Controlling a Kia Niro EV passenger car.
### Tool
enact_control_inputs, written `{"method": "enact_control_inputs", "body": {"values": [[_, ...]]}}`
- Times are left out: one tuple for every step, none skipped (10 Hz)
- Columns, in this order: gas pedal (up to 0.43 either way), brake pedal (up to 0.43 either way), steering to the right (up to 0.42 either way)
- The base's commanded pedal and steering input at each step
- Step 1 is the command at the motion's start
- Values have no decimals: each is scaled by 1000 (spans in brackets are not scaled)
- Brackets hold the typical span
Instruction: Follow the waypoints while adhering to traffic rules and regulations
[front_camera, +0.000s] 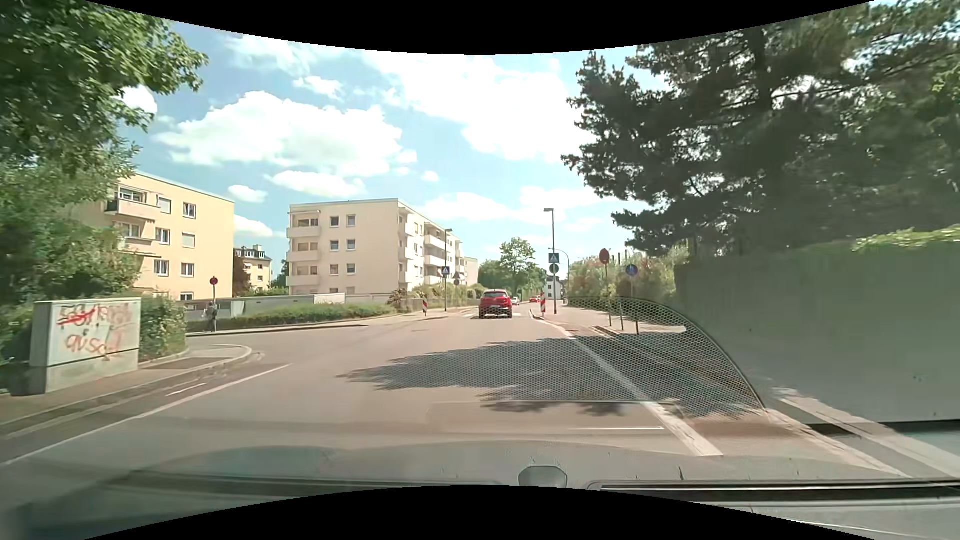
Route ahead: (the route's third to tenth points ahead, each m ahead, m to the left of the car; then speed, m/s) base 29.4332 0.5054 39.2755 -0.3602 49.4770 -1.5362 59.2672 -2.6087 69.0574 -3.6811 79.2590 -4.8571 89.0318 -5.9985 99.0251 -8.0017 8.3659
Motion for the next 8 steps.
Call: {"method": "enact_control_inputs", "body": {"values": [[79,6,-7],[79,6,-7],[79,6,-6],[79,6,-6],[67,6,-7],[59,6,-7],[59,6,-6],[59,6,-6]]}}
